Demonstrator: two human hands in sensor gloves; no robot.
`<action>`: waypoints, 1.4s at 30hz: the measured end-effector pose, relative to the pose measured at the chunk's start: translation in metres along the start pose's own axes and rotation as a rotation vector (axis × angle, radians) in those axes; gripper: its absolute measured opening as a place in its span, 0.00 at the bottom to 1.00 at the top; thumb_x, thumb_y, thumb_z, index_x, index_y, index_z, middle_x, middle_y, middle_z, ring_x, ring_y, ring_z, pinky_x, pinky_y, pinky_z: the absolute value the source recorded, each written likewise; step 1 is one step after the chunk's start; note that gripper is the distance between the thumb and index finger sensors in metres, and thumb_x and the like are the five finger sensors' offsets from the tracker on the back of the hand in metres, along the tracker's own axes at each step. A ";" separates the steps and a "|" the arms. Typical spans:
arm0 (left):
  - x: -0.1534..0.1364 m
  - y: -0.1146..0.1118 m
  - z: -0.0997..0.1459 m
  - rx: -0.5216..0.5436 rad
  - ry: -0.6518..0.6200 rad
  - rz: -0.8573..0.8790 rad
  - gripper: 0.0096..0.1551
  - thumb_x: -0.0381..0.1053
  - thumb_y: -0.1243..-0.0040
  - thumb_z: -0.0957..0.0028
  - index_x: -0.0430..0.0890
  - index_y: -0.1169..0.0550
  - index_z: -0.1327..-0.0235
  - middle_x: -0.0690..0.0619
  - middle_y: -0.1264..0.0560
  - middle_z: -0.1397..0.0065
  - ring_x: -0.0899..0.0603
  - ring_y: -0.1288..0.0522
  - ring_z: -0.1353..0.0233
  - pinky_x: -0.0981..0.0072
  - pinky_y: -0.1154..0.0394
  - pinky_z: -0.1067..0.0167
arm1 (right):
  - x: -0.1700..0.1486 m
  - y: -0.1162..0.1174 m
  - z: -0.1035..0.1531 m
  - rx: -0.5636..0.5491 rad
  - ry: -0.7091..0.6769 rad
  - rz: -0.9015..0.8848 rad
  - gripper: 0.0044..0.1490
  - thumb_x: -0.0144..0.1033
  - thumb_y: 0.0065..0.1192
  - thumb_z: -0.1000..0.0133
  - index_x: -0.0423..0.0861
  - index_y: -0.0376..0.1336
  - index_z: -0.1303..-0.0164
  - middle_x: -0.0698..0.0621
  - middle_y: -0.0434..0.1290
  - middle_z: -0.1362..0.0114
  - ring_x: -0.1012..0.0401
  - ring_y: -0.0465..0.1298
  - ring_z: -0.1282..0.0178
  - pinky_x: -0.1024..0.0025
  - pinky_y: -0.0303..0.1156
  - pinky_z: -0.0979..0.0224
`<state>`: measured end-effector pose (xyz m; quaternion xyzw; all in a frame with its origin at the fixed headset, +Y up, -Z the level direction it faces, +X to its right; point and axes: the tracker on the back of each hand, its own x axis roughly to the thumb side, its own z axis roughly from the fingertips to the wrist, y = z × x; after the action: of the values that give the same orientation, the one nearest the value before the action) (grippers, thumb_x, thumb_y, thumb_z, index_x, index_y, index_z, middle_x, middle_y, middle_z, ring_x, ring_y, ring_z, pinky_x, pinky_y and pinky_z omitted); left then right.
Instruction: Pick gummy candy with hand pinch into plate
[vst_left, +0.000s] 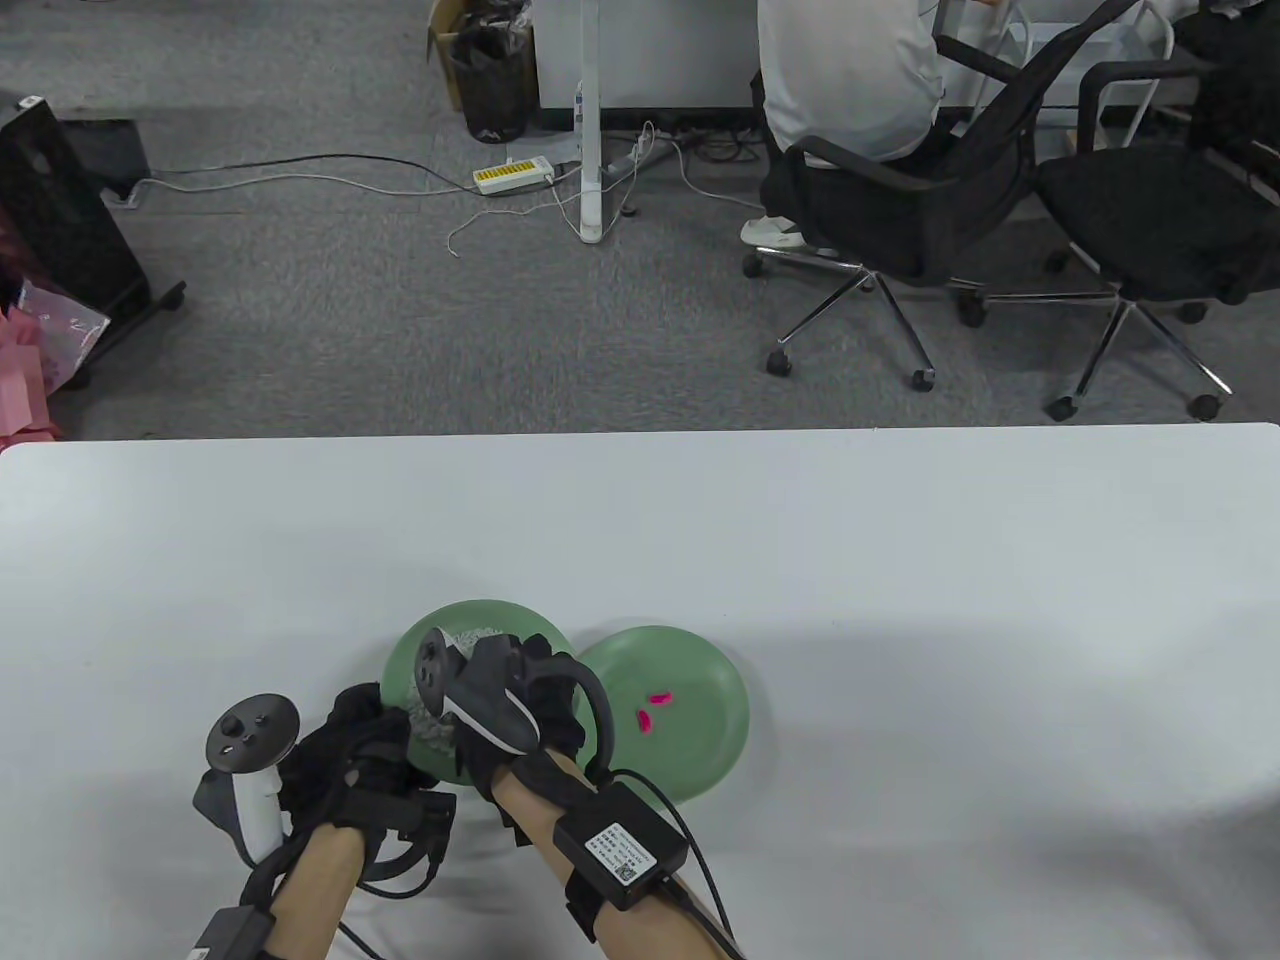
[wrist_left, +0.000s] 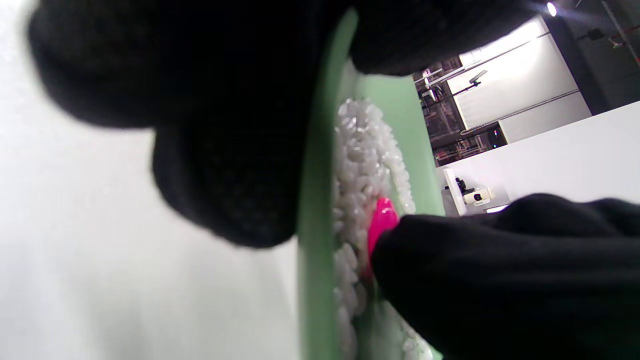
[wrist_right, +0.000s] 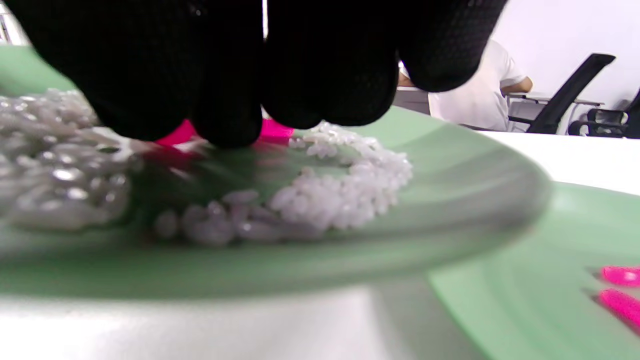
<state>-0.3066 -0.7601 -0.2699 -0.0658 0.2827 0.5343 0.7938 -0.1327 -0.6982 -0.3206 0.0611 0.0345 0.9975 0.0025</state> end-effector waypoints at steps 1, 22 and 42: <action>0.000 0.000 0.000 0.000 0.000 0.002 0.32 0.49 0.37 0.55 0.46 0.25 0.34 0.48 0.16 0.44 0.41 0.08 0.72 0.65 0.12 0.76 | 0.001 0.000 0.001 -0.008 -0.008 0.007 0.25 0.50 0.76 0.60 0.57 0.78 0.53 0.57 0.77 0.36 0.54 0.76 0.37 0.49 0.69 0.29; -0.003 0.000 -0.002 -0.004 0.011 -0.002 0.32 0.49 0.37 0.55 0.46 0.25 0.34 0.49 0.15 0.44 0.41 0.08 0.71 0.65 0.12 0.76 | -0.054 -0.025 -0.005 -0.078 -0.035 -0.114 0.26 0.50 0.73 0.60 0.51 0.77 0.54 0.55 0.76 0.37 0.53 0.75 0.37 0.48 0.69 0.28; -0.005 0.006 -0.007 -0.005 0.030 0.032 0.32 0.49 0.37 0.55 0.46 0.25 0.34 0.48 0.15 0.44 0.41 0.08 0.71 0.64 0.12 0.75 | -0.175 0.038 -0.018 0.172 0.327 0.105 0.27 0.51 0.73 0.58 0.52 0.78 0.51 0.56 0.76 0.36 0.52 0.75 0.37 0.48 0.68 0.28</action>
<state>-0.3156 -0.7646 -0.2716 -0.0711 0.2942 0.5465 0.7809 0.0390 -0.7388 -0.3570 -0.1003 0.1163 0.9863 -0.0605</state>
